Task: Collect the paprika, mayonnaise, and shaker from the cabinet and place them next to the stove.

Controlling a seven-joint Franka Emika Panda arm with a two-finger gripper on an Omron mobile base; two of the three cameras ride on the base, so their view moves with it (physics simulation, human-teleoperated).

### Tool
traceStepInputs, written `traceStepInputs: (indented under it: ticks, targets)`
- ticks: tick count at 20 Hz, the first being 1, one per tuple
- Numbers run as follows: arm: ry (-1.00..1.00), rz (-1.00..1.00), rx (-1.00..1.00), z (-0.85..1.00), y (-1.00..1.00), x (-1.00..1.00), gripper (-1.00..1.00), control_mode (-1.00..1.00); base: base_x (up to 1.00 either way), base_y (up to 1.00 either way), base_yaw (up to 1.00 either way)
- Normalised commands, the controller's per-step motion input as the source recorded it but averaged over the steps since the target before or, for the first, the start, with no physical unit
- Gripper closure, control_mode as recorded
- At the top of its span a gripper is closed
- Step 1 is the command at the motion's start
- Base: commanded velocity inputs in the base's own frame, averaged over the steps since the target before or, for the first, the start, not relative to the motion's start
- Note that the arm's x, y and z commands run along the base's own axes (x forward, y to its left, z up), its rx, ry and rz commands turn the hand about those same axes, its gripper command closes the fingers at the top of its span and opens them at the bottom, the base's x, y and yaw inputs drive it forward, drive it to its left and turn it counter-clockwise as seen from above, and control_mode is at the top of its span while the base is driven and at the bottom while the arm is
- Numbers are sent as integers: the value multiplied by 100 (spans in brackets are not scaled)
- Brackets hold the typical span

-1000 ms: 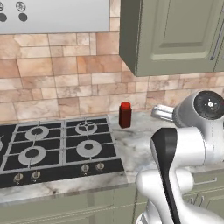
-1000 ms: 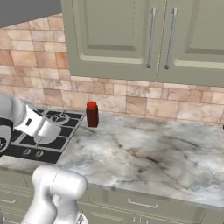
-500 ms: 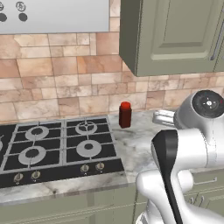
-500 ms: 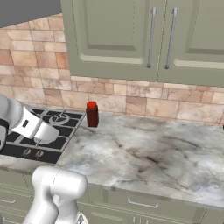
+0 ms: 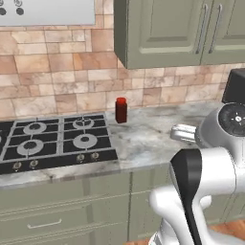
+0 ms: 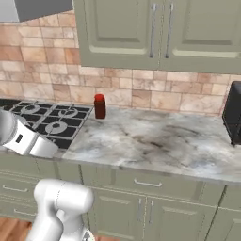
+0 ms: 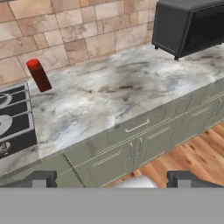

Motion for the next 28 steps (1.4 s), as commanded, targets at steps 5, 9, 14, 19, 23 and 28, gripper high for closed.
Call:
traceStepInputs:
  ticks: [5, 9, 14, 19, 23, 28]
  targets:
    - [0, 0, 0, 0, 0, 0, -100, 100, -75, -69, -13]
    - [0, 0, 0, 0, 0, 0, -100, 100, -47, -83, -18]
    - [0, 0, 0, 0, 0, 0, -100, 100, -24, -86, -17]
    - [0, 0, 0, 0, 0, 0, -100, 100, -4, -88, -11]
    - [0, 0, 0, 0, 0, 0, -100, 100, 0, -92, -7]
    - [0, 0, 0, 0, 0, 0, -100, 100, -1, -92, -4]
